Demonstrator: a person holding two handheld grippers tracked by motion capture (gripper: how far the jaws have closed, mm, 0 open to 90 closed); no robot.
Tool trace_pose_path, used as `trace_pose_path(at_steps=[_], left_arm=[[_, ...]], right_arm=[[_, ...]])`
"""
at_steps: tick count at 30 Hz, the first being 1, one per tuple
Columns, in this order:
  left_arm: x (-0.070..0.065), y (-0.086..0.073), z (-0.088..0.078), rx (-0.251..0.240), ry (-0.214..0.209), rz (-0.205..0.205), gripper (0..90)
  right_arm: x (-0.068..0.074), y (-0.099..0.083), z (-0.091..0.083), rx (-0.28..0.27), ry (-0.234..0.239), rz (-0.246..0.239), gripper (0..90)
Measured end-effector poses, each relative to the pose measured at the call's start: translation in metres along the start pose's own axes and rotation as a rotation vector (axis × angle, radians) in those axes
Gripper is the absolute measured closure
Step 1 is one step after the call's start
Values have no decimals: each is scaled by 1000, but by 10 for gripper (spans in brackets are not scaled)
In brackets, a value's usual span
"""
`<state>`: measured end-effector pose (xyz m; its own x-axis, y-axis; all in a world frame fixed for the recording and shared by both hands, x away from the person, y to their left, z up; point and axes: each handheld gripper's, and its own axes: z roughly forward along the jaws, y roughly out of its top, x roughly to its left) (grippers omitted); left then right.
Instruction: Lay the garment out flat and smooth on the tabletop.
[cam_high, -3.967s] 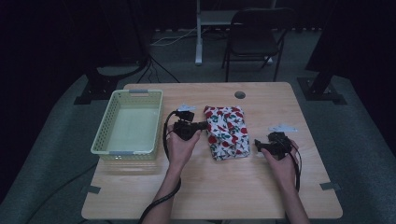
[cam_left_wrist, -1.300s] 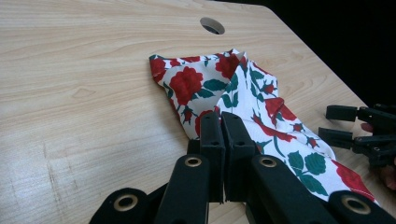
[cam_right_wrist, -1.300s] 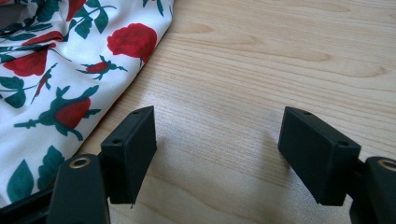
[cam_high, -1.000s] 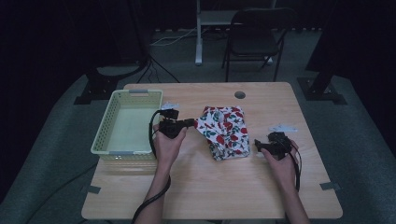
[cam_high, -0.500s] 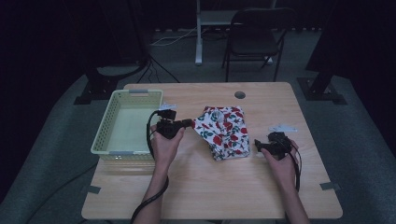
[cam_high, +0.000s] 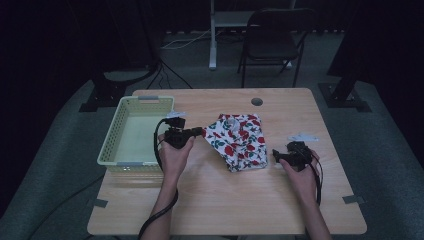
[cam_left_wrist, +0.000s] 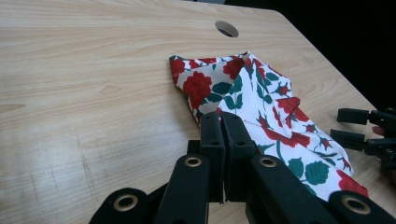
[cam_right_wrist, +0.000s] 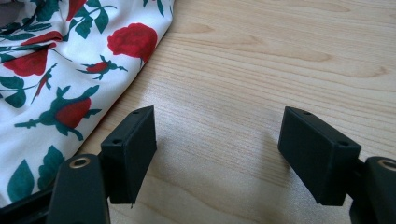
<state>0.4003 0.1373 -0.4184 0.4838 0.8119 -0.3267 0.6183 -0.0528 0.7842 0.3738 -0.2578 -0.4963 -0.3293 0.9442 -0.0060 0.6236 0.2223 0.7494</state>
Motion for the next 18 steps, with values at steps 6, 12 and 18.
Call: trace_pose_path(at_steps=[6, 12, 18], left_arm=[[3, 1, -4, -12, 6, -8, 899], [8, 1, -8, -19, 12, -17, 899], [11, 1, -11, -22, 19, -21, 899]], right_arm=[[0, 0, 0, 0, 0, 0, 272], [0, 0, 0, 0, 0, 0, 272], [0, 0, 0, 0, 0, 0, 272]])
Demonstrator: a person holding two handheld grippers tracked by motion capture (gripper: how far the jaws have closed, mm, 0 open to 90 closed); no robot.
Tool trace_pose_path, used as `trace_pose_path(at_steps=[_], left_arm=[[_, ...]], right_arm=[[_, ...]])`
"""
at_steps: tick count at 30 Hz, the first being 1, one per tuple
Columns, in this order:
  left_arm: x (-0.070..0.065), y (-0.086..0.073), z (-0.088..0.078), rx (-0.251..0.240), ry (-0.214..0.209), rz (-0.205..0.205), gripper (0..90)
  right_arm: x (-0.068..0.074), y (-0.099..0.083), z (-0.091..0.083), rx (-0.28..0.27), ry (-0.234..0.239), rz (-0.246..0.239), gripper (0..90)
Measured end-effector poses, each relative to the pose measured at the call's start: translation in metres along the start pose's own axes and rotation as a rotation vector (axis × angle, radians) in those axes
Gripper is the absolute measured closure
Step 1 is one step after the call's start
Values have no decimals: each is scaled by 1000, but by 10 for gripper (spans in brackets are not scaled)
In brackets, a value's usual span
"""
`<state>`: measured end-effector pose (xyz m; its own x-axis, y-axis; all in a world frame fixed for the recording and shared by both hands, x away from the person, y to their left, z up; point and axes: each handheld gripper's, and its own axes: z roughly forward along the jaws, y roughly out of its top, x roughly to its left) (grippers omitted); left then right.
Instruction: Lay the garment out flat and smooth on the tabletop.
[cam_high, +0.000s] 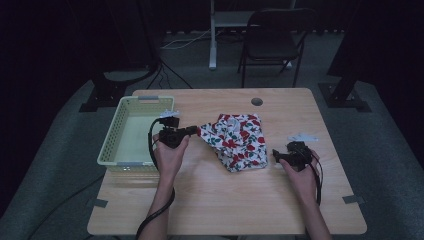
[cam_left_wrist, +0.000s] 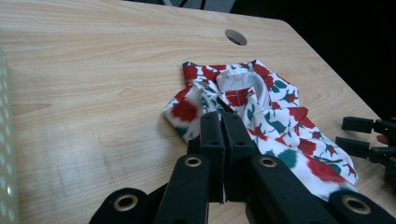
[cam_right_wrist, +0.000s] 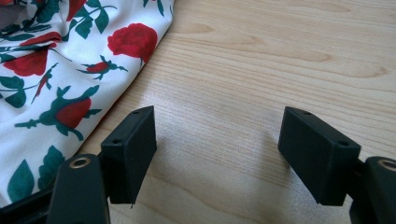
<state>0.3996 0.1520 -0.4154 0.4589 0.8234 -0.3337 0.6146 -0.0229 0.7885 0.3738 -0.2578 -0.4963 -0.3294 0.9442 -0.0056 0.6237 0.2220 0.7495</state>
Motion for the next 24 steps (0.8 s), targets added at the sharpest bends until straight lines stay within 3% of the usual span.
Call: trace_pose_path(at_steps=[24], left_arm=[[18, 3, -16, -31, 31, -43, 899]], right_arm=[[0, 0, 0, 0, 0, 0, 272]])
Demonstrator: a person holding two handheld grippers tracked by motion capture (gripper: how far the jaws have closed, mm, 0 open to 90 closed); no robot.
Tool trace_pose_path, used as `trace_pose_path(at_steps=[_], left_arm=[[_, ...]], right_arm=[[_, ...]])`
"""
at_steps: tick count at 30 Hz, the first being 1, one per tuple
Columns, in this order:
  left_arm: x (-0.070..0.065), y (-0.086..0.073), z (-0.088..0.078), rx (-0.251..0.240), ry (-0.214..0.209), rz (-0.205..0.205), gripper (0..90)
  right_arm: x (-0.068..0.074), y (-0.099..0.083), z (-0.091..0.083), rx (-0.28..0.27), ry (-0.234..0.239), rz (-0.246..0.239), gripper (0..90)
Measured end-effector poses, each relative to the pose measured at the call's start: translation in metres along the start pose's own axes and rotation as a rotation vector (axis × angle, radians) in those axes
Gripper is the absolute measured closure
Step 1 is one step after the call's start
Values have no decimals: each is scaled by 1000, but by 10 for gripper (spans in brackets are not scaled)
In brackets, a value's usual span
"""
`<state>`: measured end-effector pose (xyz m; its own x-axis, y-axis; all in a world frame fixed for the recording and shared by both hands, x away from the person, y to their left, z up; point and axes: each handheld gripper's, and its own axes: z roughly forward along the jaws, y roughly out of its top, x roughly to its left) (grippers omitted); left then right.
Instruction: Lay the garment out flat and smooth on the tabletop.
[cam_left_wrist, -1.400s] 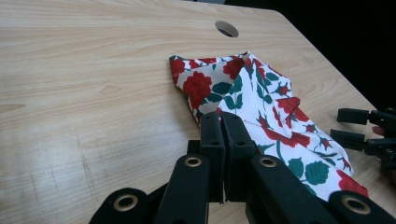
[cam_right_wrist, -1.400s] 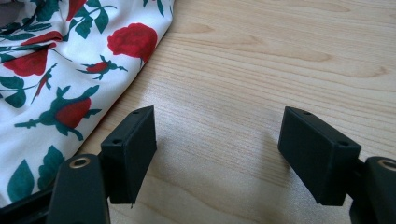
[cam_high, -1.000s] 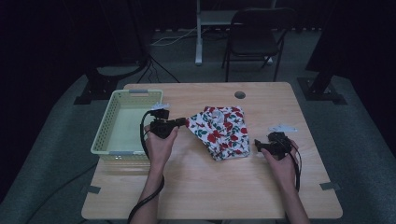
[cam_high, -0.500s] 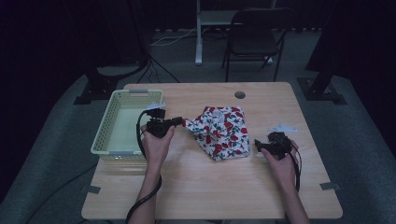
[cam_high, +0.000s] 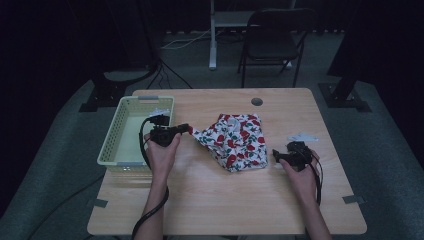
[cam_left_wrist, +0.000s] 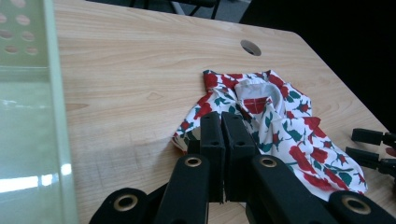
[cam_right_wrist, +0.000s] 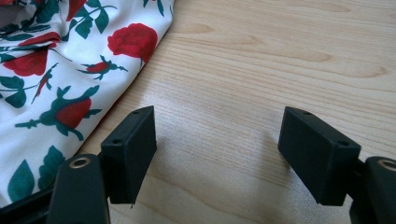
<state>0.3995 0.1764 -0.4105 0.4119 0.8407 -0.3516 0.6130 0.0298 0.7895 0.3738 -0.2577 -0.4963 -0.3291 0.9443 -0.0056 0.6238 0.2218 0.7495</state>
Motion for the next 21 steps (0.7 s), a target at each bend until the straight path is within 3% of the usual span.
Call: trace_pose_path(at_steps=[21], left_arm=[[16, 7, -5, -15, 41, -41, 899]], right_arm=[[0, 0, 0, 0, 0, 0, 272]])
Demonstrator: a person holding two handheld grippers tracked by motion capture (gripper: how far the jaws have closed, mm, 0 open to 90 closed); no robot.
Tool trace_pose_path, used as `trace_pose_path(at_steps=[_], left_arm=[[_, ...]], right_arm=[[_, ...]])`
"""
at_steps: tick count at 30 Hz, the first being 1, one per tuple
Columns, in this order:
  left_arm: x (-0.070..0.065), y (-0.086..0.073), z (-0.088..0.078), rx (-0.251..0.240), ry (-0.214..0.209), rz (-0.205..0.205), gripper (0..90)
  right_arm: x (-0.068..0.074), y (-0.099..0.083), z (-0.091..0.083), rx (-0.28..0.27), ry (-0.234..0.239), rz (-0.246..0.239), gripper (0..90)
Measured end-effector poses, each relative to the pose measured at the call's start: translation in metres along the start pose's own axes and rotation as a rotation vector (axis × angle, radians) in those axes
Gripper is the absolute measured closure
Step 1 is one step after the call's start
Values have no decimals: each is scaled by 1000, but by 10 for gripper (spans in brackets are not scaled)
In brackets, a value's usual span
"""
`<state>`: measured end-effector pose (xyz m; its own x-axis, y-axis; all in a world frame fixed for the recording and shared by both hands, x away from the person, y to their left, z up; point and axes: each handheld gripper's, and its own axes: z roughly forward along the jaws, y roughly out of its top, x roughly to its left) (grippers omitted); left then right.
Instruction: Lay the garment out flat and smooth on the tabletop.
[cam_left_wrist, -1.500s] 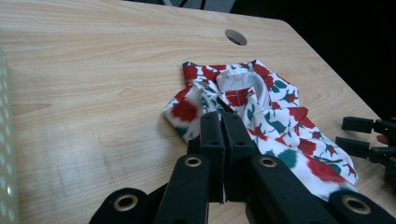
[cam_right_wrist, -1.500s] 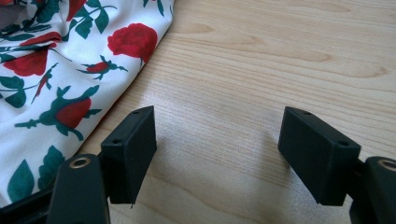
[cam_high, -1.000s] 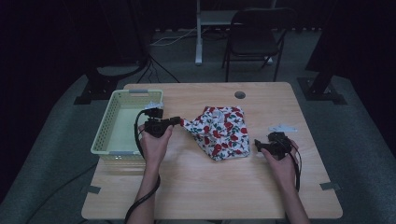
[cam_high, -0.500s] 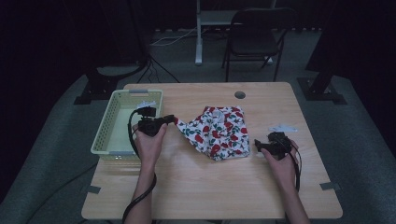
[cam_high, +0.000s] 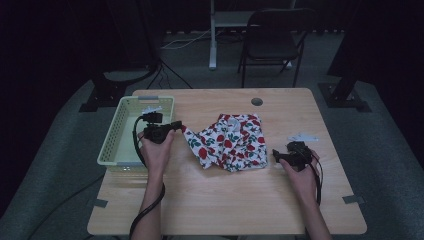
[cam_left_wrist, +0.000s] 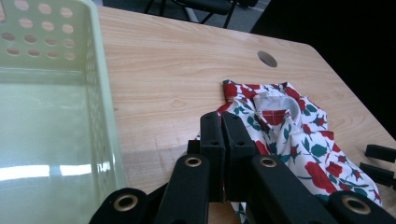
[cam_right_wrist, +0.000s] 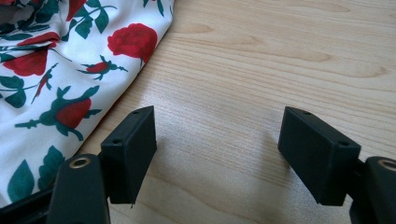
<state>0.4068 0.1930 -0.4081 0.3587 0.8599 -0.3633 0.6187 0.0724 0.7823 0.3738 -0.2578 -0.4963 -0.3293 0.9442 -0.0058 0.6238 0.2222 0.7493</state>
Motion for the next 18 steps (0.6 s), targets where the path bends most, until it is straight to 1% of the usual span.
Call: trace_pose_path(at_steps=[2, 6, 10, 16, 18], left_arm=[[0, 0, 0, -1, 4, -3, 899], [2, -1, -1, 0, 25, -11, 900], [6, -1, -3, -6, 38, -32, 900], [6, 0, -4, -8, 50, -26, 898], [6, 0, -5, -22, 71, -24, 867]], right_arm=[[0, 0, 0, 0, 0, 0, 272], [0, 0, 0, 0, 0, 0, 272], [0, 0, 0, 0, 0, 0, 272], [0, 0, 0, 0, 0, 0, 272], [0, 0, 0, 0, 0, 0, 272]])
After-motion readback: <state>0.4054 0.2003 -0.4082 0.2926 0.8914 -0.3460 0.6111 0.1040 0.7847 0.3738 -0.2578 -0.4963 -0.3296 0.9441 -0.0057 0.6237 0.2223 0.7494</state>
